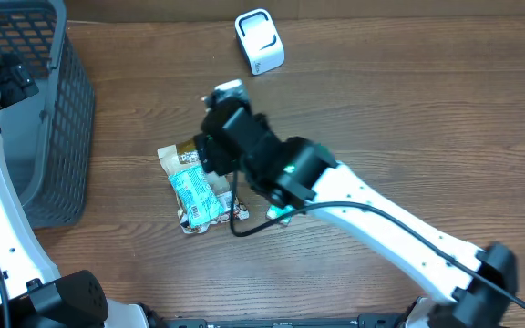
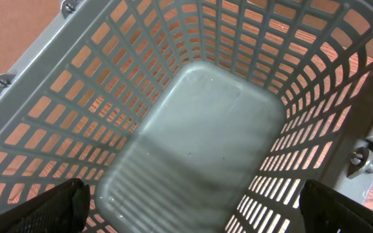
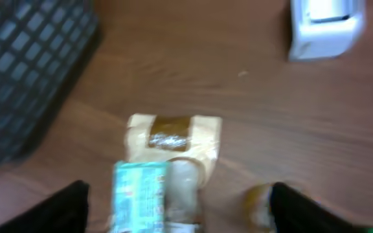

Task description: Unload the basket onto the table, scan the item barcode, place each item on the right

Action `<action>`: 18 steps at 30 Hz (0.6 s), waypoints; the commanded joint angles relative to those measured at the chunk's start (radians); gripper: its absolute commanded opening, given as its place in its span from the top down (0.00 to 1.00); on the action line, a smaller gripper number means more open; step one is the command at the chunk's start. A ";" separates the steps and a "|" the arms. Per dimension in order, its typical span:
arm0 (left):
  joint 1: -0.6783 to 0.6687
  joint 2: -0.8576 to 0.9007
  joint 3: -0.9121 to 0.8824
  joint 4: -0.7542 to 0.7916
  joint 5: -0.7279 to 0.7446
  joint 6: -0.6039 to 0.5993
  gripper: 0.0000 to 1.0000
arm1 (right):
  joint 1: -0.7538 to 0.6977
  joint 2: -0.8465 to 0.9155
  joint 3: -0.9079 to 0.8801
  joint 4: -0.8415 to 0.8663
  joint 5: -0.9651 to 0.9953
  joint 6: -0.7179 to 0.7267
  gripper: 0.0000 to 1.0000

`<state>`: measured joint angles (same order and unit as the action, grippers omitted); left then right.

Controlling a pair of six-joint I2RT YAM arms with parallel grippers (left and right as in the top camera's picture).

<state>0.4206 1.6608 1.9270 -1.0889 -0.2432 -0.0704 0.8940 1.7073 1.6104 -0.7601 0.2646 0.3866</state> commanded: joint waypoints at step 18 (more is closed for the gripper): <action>-0.002 -0.002 0.014 0.000 0.008 0.019 0.01 | -0.238 0.016 -0.053 -0.185 -0.200 0.090 0.00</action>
<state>0.4206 1.6608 1.9270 -1.0889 -0.2428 -0.0704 0.6495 1.7145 1.5864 -0.9466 0.1192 0.4625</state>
